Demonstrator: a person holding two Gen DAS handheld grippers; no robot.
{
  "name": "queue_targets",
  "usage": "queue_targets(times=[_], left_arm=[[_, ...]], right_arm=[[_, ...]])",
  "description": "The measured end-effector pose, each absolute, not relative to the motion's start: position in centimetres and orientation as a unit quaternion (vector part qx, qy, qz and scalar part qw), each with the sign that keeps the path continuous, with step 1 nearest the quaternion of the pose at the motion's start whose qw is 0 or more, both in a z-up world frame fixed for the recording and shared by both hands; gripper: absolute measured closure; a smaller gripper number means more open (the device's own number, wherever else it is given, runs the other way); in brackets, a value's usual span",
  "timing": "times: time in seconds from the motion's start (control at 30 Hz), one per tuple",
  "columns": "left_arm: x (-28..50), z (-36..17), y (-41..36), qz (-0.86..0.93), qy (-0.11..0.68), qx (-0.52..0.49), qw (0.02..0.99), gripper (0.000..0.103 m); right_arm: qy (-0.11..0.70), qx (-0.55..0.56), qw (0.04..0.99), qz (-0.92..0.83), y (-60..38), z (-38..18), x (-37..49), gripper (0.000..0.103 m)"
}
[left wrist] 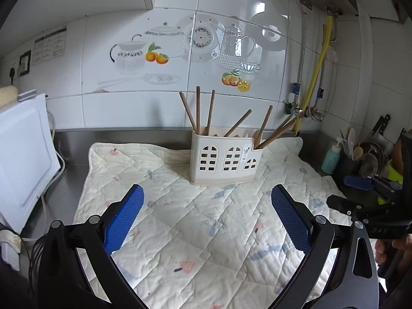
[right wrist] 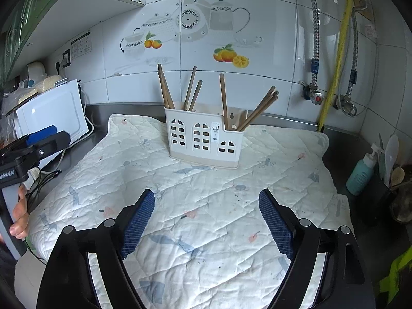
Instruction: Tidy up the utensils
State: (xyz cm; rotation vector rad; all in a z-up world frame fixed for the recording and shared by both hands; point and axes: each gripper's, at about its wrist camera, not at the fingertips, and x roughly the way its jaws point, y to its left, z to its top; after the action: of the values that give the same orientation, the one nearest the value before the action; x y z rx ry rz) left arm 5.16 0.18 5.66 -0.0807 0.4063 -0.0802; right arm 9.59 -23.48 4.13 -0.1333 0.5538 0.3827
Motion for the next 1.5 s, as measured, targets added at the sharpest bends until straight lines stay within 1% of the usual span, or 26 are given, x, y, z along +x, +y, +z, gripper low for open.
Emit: queue_targets(times=[0.27,0.53,0.6,0.9,1.5], left_arm=[[3.3,5.0,-1.0,-0.034,0.204,-0.020,0.978,0.005],[2.3,4.4,-0.8,-0.028,0.208,-0.026,0.977,0.005],[2.0,4.1,-0.6,-0.025,0.209,-0.028,0.977,0.005],[1.6,3.3,-0.2,0.004,0.209,-0.018,0.978,0.005],[1.4,2.5,-1.0,-0.003,0.218,-0.008,0.976,0.005]], right_arm=[[0.268,-0.043,0.946,0.175,-24.2,3.7,8.1,0.016],[0.265,-0.045,0.950,0.160,-24.4,3.3,7.0,0.015],[0.263,-0.046,0.951,0.157,-24.5,3.2,6.8,0.013],[0.261,-0.044,0.952,0.154,-24.5,3.2,6.4,0.012],[0.264,-0.028,0.952,0.153,-25.0,2.9,6.5,0.010]])
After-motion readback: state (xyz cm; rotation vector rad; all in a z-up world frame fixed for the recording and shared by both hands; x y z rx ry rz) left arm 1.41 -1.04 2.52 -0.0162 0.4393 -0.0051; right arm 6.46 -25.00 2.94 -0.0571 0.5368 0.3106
